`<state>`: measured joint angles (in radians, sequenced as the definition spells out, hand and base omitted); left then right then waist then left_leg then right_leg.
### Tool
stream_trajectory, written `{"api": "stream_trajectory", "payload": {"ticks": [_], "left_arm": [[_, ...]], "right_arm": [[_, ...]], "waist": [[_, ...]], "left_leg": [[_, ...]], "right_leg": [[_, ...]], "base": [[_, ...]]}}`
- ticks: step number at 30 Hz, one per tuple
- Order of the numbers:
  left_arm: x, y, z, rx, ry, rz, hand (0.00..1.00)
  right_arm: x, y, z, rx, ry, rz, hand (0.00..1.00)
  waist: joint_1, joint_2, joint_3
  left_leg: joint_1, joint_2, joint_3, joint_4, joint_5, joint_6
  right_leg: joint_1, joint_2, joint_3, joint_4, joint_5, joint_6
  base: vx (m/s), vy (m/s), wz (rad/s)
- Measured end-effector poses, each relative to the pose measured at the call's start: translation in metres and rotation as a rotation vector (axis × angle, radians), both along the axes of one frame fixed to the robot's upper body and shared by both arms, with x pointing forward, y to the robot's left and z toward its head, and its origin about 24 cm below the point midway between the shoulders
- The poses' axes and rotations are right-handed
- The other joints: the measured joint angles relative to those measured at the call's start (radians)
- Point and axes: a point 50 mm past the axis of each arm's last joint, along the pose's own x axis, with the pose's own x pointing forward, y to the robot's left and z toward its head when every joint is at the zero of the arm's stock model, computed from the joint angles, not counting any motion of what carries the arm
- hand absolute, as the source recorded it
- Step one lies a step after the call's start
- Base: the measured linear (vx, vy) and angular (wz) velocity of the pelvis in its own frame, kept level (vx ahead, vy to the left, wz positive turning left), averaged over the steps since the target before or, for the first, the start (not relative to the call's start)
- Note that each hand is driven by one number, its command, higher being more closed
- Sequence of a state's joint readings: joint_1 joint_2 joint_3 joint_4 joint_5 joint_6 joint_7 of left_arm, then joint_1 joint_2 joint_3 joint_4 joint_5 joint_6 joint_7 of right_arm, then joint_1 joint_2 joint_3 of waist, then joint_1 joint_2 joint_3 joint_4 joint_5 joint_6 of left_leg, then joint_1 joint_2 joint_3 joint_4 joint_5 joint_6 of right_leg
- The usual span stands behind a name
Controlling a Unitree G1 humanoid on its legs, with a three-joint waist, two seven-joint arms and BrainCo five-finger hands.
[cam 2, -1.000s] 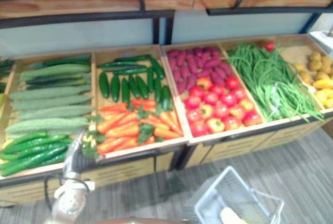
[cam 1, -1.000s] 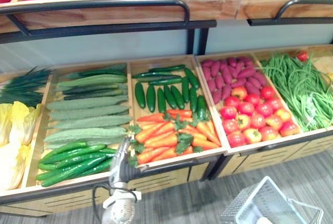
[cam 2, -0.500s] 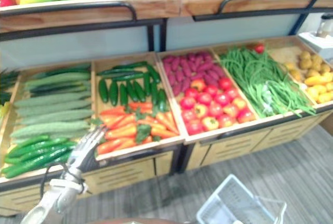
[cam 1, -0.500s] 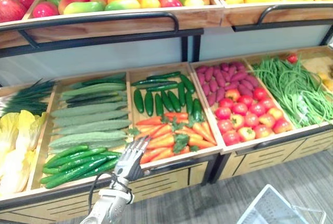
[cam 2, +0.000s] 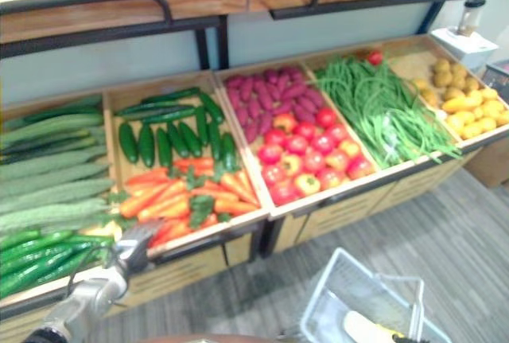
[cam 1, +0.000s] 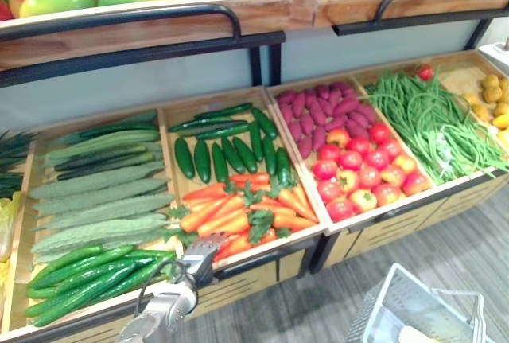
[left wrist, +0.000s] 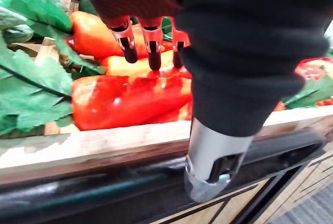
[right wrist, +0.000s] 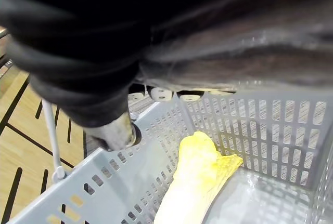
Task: Pick vegetable in the basket
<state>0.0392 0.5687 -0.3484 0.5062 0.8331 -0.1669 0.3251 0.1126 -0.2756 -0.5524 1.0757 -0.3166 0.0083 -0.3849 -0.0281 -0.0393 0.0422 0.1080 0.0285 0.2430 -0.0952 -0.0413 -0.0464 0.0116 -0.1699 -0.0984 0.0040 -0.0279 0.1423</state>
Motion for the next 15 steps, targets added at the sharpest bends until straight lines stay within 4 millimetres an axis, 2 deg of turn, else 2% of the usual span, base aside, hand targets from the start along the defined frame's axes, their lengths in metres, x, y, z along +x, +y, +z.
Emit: {"api": "stream_trajectory", "payload": {"ticks": [4,15], "left_arm": [[-0.001,0.007,-0.006,0.038,0.027,0.025,0.00],[-0.001,0.013,-0.012,0.053,0.041,0.059,0.00]], "right_arm": [[0.012,-0.009,0.006,-0.026,-0.026,0.010,1.00],[0.019,-0.021,0.015,-0.061,-0.039,0.015,1.00]], "waist": [[-0.004,0.010,0.010],[-0.026,0.031,0.025]], "left_leg": [[-0.001,-0.001,0.019,0.000,-0.007,0.001],[-0.004,0.001,0.022,0.000,-0.011,-0.002]], "right_leg": [[-0.012,0.002,0.020,0.000,0.001,-0.002],[-0.026,0.006,0.028,0.002,0.002,-0.001]], "base": [[-0.02,-0.001,-0.15],[-0.04,-0.009,-0.02]]}}
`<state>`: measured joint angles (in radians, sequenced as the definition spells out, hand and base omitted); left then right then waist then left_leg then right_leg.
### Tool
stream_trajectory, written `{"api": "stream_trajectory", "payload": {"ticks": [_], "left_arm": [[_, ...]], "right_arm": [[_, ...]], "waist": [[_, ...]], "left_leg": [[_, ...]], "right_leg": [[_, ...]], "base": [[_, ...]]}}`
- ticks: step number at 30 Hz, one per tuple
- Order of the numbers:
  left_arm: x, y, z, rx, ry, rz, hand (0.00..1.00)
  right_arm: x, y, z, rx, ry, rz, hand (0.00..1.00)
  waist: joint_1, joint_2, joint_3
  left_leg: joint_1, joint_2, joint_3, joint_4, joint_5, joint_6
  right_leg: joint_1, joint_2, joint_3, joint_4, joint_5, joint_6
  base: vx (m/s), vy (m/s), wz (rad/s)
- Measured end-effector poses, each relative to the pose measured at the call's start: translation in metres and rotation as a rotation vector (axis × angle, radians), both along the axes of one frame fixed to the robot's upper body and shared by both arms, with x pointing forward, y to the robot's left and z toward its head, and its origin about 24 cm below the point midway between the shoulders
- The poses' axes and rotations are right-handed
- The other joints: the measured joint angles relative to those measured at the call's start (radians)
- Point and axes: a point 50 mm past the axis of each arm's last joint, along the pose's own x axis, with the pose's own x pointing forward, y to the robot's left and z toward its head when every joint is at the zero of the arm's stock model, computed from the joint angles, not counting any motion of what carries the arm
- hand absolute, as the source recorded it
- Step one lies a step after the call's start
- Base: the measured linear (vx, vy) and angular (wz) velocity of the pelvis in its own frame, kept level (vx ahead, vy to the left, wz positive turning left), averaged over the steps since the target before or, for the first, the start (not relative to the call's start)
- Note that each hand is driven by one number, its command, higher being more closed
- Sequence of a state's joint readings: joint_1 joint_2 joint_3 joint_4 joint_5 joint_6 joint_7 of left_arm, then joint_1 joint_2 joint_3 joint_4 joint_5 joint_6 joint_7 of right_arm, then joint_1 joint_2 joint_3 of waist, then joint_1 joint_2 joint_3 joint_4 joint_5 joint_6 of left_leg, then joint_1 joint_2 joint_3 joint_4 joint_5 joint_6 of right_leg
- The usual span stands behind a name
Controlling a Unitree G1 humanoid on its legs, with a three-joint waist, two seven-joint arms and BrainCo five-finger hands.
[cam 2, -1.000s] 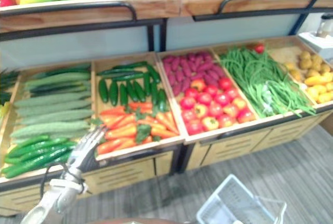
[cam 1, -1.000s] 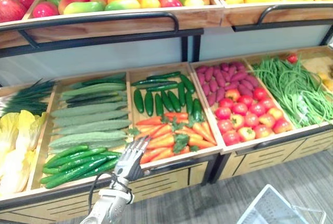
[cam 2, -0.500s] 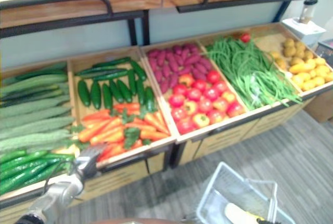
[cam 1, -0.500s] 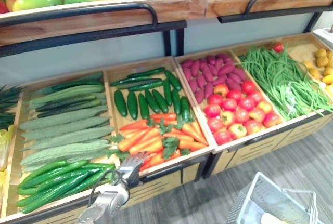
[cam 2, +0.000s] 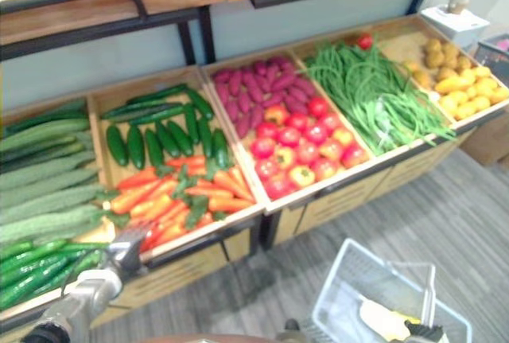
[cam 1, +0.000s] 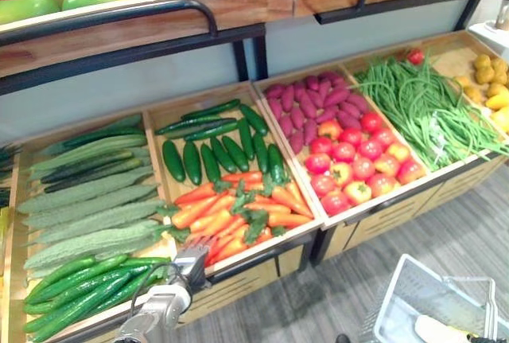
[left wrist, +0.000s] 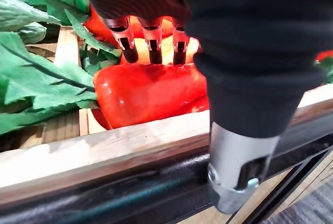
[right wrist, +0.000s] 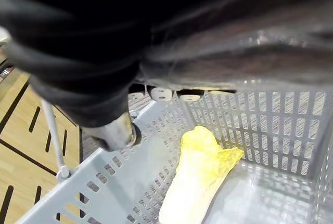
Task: Pick vegetable in the basket
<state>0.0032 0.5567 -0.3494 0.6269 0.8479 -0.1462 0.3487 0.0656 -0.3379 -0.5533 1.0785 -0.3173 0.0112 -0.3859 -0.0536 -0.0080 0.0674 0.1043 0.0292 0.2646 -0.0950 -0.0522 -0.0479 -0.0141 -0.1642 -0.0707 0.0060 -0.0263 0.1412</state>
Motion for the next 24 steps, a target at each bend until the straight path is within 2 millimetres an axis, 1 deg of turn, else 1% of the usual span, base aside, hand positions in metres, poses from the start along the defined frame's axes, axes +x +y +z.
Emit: {"api": "stream_trajectory", "payload": {"ticks": [7,10,13,15,17,20,24], "left_arm": [[0.002,-0.001,0.004,-0.007,-0.009,-0.004,0.00],[0.002,-0.002,0.007,-0.013,-0.017,-0.004,0.00],[0.007,-0.003,0.019,-0.025,-0.072,-0.008,0.00],[0.017,0.002,0.038,-0.018,-0.154,-0.013,0.00],[0.022,0.004,0.049,-0.009,-0.195,-0.019,0.00],[0.025,0.003,0.057,-0.007,-0.222,-0.037,0.00],[0.028,-0.006,0.066,-0.029,-0.255,-0.074,0.00]], "right_arm": [[-0.006,-0.002,0.000,0.000,0.002,-0.031,1.00],[-0.006,-0.002,0.000,0.000,0.003,-0.032,1.00],[-0.011,-0.002,-0.001,0.003,0.011,-0.039,1.00],[-0.011,-0.002,-0.001,0.005,0.009,-0.044,1.00],[-0.011,-0.002,-0.001,0.005,0.008,-0.050,1.00],[-0.014,-0.001,-0.002,0.011,0.011,-0.063,1.00],[-0.021,0.005,-0.007,0.031,0.019,-0.084,1.00]], "waist": [[0.003,0.010,0.000],[0.003,0.007,0.002],[0.004,0.007,0.002],[0.004,0.007,0.002],[0.004,0.008,0.001],[0.004,0.009,0.001],[0.008,0.009,0.001]], "left_leg": [[0.000,0.001,-0.007,0.000,0.000,0.000],[0.002,0.001,-0.011,0.000,0.001,0.001],[0.005,0.000,-0.023,0.000,0.001,0.002],[0.007,0.001,-0.028,0.000,0.002,0.003],[0.012,0.001,-0.028,0.000,0.003,0.003],[0.022,0.000,-0.029,0.000,0.002,0.003],[0.022,0.001,-0.029,0.000,0.003,0.004]], "right_leg": [[0.005,0.001,-0.006,0.000,0.000,0.000],[0.010,0.000,-0.009,0.000,0.000,0.000],[0.020,-0.001,-0.020,0.002,0.000,0.000],[0.020,-0.002,-0.026,0.012,-0.004,-0.006],[0.025,-0.002,-0.026,0.014,-0.005,-0.008],[0.036,-0.003,-0.027,0.014,-0.007,-0.011],[0.036,-0.003,-0.028,0.016,-0.008,-0.014]], "base": [[-0.01,-0.007,0.01],[-0.02,-0.012,0.05],[-0.01,-0.008,0.11],[-0.03,-0.014,0.07],[-0.03,-0.010,0.01],[-0.03,-0.008,0.01],[-0.04,-0.013,0.01]]}}
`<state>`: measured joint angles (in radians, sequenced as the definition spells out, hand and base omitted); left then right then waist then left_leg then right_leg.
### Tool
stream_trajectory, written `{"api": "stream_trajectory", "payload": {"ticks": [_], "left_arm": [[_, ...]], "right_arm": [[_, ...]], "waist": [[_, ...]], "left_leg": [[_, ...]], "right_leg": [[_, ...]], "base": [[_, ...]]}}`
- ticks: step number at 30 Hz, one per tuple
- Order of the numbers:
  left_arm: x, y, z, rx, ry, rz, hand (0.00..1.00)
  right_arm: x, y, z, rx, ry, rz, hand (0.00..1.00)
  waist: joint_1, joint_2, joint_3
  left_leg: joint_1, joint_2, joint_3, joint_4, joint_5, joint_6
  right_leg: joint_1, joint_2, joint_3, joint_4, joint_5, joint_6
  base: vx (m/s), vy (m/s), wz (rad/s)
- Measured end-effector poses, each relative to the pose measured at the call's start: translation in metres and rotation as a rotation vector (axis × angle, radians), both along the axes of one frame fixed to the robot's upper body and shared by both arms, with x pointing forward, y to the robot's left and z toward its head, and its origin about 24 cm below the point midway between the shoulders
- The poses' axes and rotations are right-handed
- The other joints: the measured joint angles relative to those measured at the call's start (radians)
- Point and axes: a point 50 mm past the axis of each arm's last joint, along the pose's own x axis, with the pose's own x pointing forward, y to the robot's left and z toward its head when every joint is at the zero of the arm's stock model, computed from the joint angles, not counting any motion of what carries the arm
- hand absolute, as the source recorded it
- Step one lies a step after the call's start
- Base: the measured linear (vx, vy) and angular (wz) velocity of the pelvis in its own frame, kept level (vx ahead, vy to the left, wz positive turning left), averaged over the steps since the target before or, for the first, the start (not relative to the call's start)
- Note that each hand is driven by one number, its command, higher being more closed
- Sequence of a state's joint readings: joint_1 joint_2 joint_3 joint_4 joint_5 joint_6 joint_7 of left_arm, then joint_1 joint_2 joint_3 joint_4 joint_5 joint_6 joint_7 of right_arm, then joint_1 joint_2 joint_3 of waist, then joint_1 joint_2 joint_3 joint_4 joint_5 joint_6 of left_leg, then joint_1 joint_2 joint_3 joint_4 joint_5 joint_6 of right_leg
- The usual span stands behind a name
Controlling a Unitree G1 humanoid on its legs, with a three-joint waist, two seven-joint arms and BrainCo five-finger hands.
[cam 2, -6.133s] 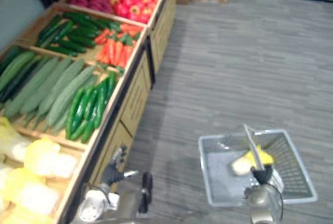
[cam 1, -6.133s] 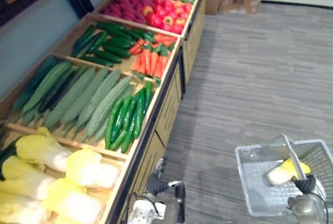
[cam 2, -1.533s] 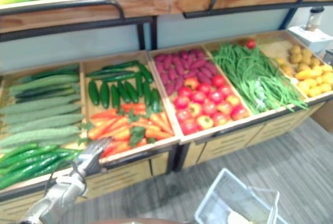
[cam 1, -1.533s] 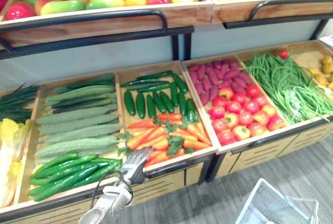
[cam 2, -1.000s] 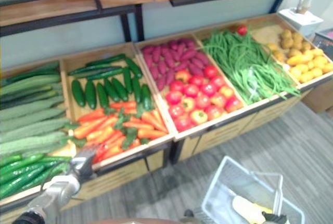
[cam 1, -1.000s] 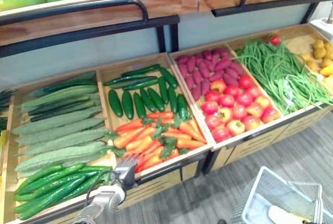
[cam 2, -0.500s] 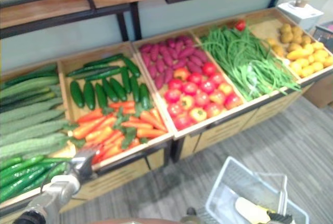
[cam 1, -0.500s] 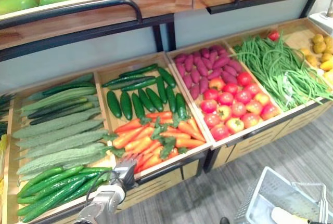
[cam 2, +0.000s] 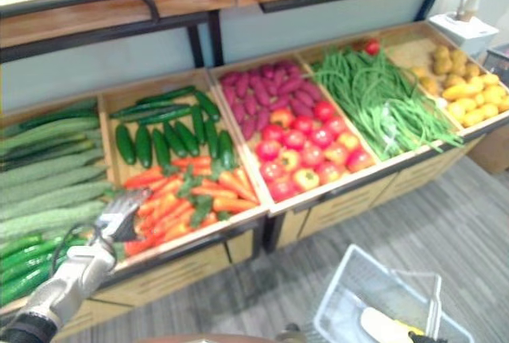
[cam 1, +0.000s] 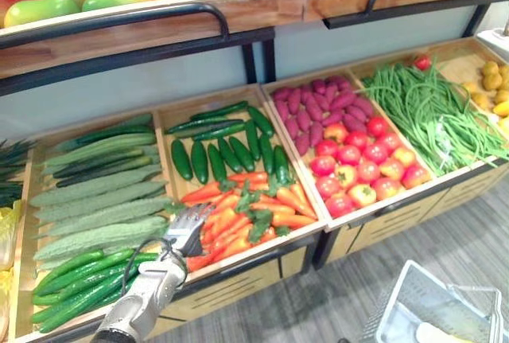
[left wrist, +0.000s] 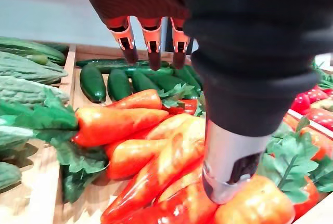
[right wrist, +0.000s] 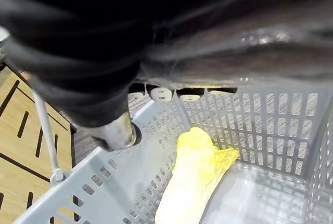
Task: Pick vegetable in the basket
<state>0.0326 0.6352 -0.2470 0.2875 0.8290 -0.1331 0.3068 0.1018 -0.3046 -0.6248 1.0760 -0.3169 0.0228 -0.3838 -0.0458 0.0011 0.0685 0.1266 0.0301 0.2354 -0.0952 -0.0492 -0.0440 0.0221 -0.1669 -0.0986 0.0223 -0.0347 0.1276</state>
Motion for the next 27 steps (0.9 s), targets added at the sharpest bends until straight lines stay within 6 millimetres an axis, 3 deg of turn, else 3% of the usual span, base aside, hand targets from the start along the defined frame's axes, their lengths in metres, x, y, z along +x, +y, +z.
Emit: {"api": "stream_trajectory", "payload": {"ticks": [6,11,17,18,22,27], "left_arm": [[0.001,-0.005,0.004,-0.010,-0.017,-0.027,0.00],[0.005,-0.008,-0.008,0.010,0.035,-0.039,0.00],[0.005,0.006,-0.027,0.059,0.128,0.029,0.00],[0.007,0.009,-0.031,0.065,0.146,0.054,0.00],[0.011,0.013,-0.036,0.071,0.162,0.095,0.00],[0.023,0.025,-0.035,0.097,0.123,0.190,0.00]], "right_arm": [[-0.006,0.005,-0.003,0.018,0.009,-0.013,1.00],[-0.007,0.005,-0.004,0.021,0.017,-0.015,1.00],[0.005,0.005,-0.003,0.021,-0.009,-0.005,1.00],[0.006,0.005,-0.003,0.021,-0.012,-0.005,1.00],[0.009,0.006,-0.003,0.021,-0.014,0.006,1.00],[0.026,0.006,0.001,0.016,-0.049,0.024,1.00]], "waist": [[0.002,0.000,0.000],[0.004,0.000,0.000],[-0.005,-0.003,0.002],[-0.006,-0.013,0.008],[-0.007,-0.015,0.014],[-0.012,-0.021,0.036]], "left_leg": [[0.001,0.001,0.001,0.000,0.000,0.000],[0.001,0.002,0.004,0.000,0.000,0.000],[-0.003,0.006,0.030,0.000,-0.002,-0.003],[-0.003,0.007,0.032,0.000,-0.003,-0.005],[-0.014,0.008,0.039,0.000,-0.004,-0.006],[-0.027,0.010,0.057,0.000,-0.005,-0.007]], "right_leg": [[0.001,0.000,0.000,0.000,0.000,0.000],[-0.001,0.002,0.003,0.000,0.000,0.000],[-0.020,0.008,0.027,0.003,0.000,0.001],[-0.022,0.009,0.029,0.001,0.000,0.001],[-0.038,0.012,0.036,-0.002,0.002,0.003],[-0.056,0.016,0.055,-0.007,0.011,0.002]], "base": [[-0.01,-0.002,0.00],[-0.03,-0.010,-0.02],[-0.03,-0.012,-0.12],[-0.03,-0.014,-0.07],[-0.03,-0.013,-0.06],[-0.01,-0.009,-0.11]]}}
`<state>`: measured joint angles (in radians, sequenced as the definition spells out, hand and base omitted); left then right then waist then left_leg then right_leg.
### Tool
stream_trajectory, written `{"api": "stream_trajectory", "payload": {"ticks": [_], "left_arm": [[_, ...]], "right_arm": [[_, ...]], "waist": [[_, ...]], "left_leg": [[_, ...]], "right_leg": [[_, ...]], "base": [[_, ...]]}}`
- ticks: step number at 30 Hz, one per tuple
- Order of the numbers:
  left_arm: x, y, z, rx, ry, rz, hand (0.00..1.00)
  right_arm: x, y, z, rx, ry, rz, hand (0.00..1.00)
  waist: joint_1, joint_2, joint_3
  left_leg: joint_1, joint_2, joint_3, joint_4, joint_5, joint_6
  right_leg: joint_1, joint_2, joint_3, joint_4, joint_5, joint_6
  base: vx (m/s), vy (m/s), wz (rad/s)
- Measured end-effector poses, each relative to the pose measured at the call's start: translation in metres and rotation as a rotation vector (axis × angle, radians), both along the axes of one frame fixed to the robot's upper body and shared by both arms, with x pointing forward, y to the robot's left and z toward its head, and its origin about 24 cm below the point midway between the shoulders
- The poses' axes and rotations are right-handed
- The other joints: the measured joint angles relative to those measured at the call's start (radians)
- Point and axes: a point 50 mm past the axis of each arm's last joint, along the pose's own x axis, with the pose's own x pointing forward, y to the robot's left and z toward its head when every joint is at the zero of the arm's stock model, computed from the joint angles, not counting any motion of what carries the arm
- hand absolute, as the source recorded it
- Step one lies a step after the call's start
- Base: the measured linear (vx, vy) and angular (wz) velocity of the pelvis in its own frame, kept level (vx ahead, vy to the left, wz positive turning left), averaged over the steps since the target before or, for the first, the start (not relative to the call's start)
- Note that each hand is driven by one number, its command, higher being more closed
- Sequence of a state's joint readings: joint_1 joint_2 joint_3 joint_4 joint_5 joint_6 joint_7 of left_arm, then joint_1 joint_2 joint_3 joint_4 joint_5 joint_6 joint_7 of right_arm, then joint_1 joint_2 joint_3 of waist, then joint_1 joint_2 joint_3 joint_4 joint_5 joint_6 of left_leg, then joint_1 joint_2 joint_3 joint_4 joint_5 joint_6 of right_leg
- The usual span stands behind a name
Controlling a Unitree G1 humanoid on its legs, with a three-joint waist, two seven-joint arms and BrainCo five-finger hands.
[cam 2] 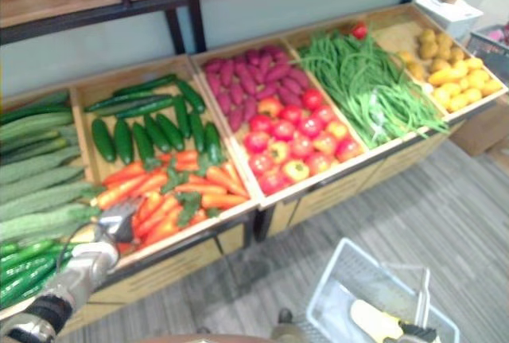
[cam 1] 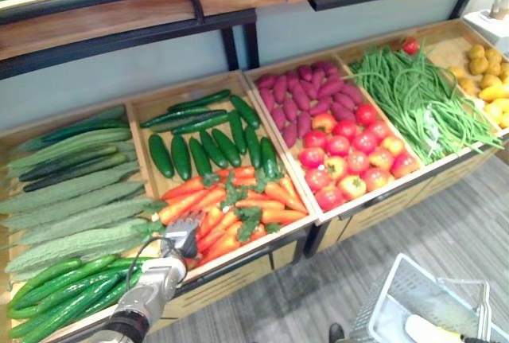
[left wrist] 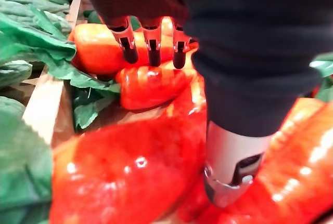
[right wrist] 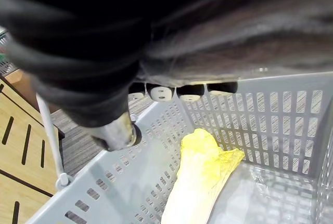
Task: Pick vegetable in the basket
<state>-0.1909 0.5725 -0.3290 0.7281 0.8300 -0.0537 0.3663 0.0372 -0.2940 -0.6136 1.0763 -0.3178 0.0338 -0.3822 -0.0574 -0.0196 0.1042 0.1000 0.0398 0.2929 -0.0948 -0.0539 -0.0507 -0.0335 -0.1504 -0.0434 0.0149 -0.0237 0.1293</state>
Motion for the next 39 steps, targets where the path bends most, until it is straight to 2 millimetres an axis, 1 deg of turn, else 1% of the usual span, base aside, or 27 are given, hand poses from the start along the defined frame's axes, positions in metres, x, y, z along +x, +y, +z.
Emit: {"api": "stream_trajectory", "payload": {"ticks": [2,3,5,8,13,15,18,28,33,39], "left_arm": [[0.004,0.001,-0.001,-0.010,-0.005,0.039,0.00],[0.002,0.004,-0.002,-0.008,-0.014,0.062,1.00],[0.003,0.004,-0.001,-0.011,-0.024,0.066,1.00],[0.006,0.008,0.001,-0.013,-0.047,0.110,1.00],[0.007,0.004,0.000,-0.036,-0.062,0.123,1.00],[0.006,0.002,-0.002,-0.044,-0.056,0.122,1.00],[0.006,-0.001,-0.003,-0.055,-0.056,0.114,1.00],[0.004,-0.007,-0.006,-0.081,-0.047,0.093,1.00],[-0.003,-0.006,-0.014,-0.085,0.001,0.098,1.00],[-0.004,-0.007,-0.014,-0.086,0.002,0.094,1.00]], "right_arm": [[0.005,0.000,0.001,-0.005,-0.002,0.021,1.00],[0.013,0.001,0.002,-0.008,-0.014,0.039,1.00],[0.013,0.000,0.003,-0.010,-0.014,0.039,1.00],[0.018,0.000,0.004,-0.016,-0.020,0.052,1.00],[0.018,-0.001,0.005,-0.028,-0.004,0.083,1.00],[0.019,-0.001,0.006,-0.037,0.006,0.101,1.00],[0.020,-0.002,0.006,-0.042,0.012,0.114,1.00],[0.013,-0.007,0.008,-0.063,0.042,0.140,1.00],[0.008,-0.008,0.007,-0.063,0.056,0.136,1.00],[0.008,-0.007,0.007,-0.063,0.058,0.142,1.00]], "waist": [[-0.005,0.000,0.010],[-0.018,-0.001,0.021],[-0.018,0.002,0.022],[-0.020,0.003,0.026],[-0.022,-0.002,0.030],[-0.021,-0.003,0.032],[-0.021,-0.001,0.032],[-0.022,0.003,0.030],[-0.023,0.005,0.028],[-0.025,0.006,0.028]], "left_leg": [[-0.011,0.000,0.001,0.000,0.000,0.000],[-0.016,0.000,0.003,0.000,0.000,0.000],[-0.015,0.000,0.003,0.000,0.000,0.000],[-0.011,0.002,0.008,0.000,-0.004,-0.003],[-0.011,0.002,0.007,0.002,-0.005,-0.003],[-0.018,0.006,0.007,0.039,-0.026,-0.003],[-0.029,0.008,0.004,0.064,-0.038,-0.003],[-0.029,0.006,-0.008,0.079,-0.037,-0.003],[-0.029,0.005,-0.012,0.079,-0.037,-0.002],[-0.028,0.004,-0.020,0.079,-0.036,-0.001]], "right_leg": [[-0.013,0.000,0.002,0.001,0.001,0.001],[-0.019,0.001,0.004,0.001,0.003,0.001],[-0.018,0.001,0.004,0.001,0.003,0.001],[-0.018,0.003,0.012,0.002,0.003,0.001],[-0.019,0.003,0.013,0.003,0.003,0.002],[-0.013,0.002,0.013,0.006,0.003,0.002],[-0.013,-0.001,0.014,0.006,0.003,0.002],[-0.011,-0.007,0.001,0.019,0.002,0.003],[-0.010,-0.008,-0.003,0.018,0.003,0.005],[0.003,-0.008,-0.006,0.003,0.008,0.011]], "base": [[-0.02,-0.007,-0.02],[-0.04,-0.015,-0.04],[0.00,0.000,0.00],[-0.02,-0.012,-0.06],[-0.01,-0.006,0.00],[0.00,0.000,0.00],[0.00,0.000,0.00],[-0.02,-0.003,0.02],[0.00,0.000,0.00],[0.01,-0.003,0.03]]}}
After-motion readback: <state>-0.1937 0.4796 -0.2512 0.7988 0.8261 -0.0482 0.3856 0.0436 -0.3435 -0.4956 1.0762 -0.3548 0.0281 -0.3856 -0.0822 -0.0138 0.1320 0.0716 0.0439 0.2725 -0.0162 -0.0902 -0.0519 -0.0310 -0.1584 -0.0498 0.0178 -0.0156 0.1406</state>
